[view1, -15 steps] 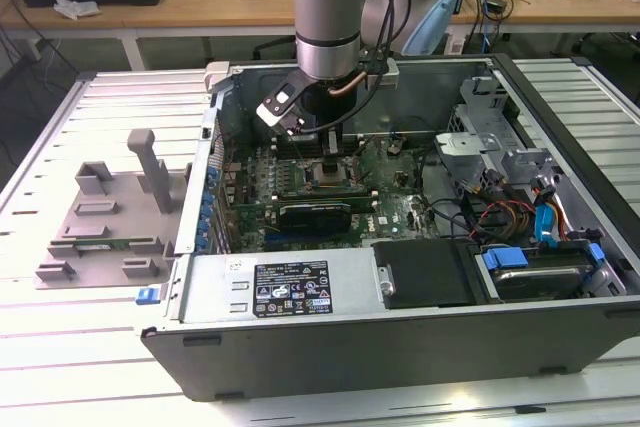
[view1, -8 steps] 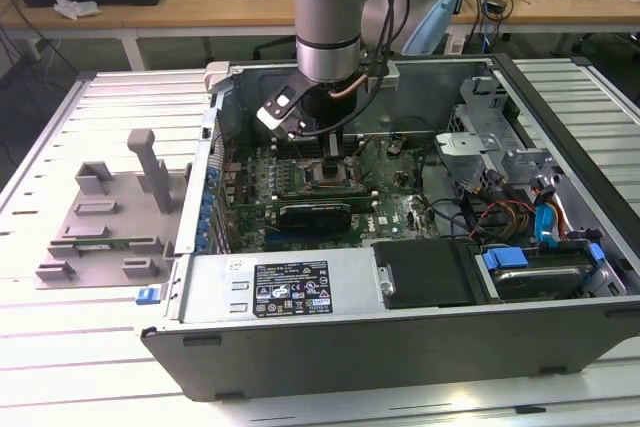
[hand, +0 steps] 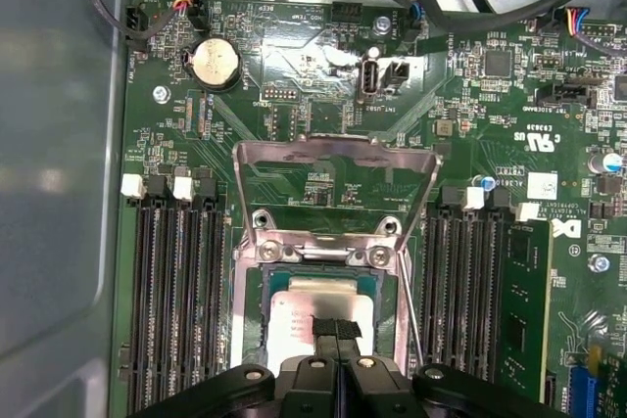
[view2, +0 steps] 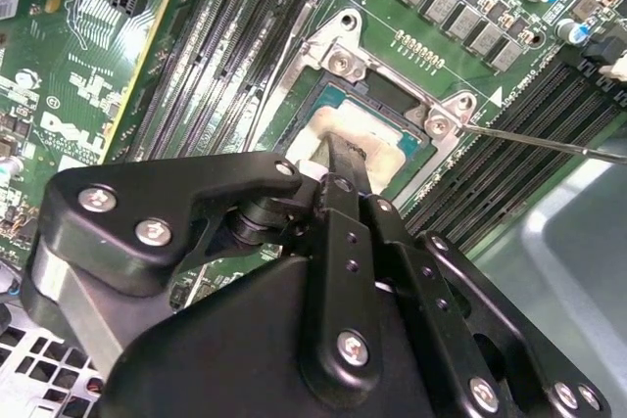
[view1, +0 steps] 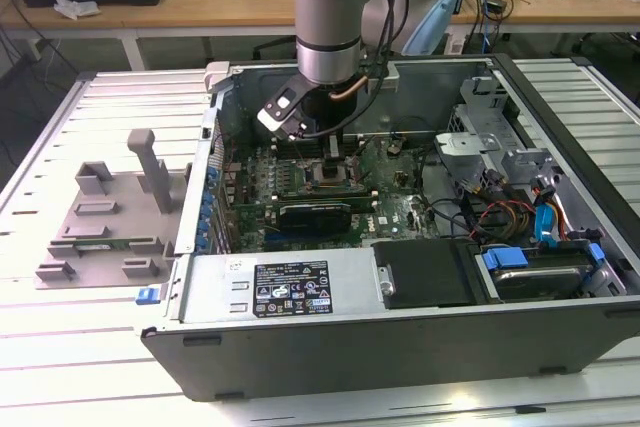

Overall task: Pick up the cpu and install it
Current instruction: 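Place the cpu into insertion slot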

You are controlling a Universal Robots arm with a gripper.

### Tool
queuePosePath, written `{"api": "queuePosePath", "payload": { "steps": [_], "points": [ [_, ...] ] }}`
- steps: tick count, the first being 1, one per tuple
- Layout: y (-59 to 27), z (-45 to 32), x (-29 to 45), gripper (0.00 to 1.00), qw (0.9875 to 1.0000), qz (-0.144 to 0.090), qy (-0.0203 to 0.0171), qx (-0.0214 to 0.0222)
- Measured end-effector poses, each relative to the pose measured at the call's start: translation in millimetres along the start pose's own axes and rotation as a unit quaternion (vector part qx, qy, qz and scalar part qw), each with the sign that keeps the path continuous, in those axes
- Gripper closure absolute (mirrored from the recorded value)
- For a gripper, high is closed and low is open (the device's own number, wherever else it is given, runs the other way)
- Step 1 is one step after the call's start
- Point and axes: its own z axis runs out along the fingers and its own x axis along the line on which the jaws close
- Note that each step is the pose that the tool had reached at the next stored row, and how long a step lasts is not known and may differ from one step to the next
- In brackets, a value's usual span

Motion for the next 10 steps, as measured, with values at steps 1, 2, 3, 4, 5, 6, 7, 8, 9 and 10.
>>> {"api": "queuePosePath", "payload": {
  "steps": [1, 2, 3, 4, 5, 6, 7, 8, 9, 10],
  "points": [
    [0.3, 0.1, 0.0, 0.89, 1.0000, -0.001, 0.0000, 0.0000],
    [0.5, 0.2, 0.0, 0.89, 1.0000, -0.001, 0.0000, 0.0000],
    [1.1, 0.5, -0.1, 0.89, 1.0000, -0.002, 0.0000, 0.0000],
    [1.5, 0.9, -0.1, 0.89, 1.0000, -0.003, 0.0002, -0.0001],
    [1.8, 1.3, -0.1, 0.89, 1.0000, -0.004, 0.0001, 0.0000],
    [1.9, 1.7, -0.1, 0.89, 1.0000, -0.005, 0.0001, 0.0000],
    [2.0, 1.8, -0.1, 0.89, 1.0000, -0.006, 0.0001, 0.0000],
    [2.1, 1.9, -0.1, 0.89, 1.0000, -0.007, 0.0000, 0.0000],
    [2.2, 1.9, -0.1, 0.89, 1.0000, -0.009, 0.0001, 0.0000],
    [2.6, 2.1, -0.2, 0.89, 0.9999, -0.012, 0.0003, 0.0000]
  ]
}}
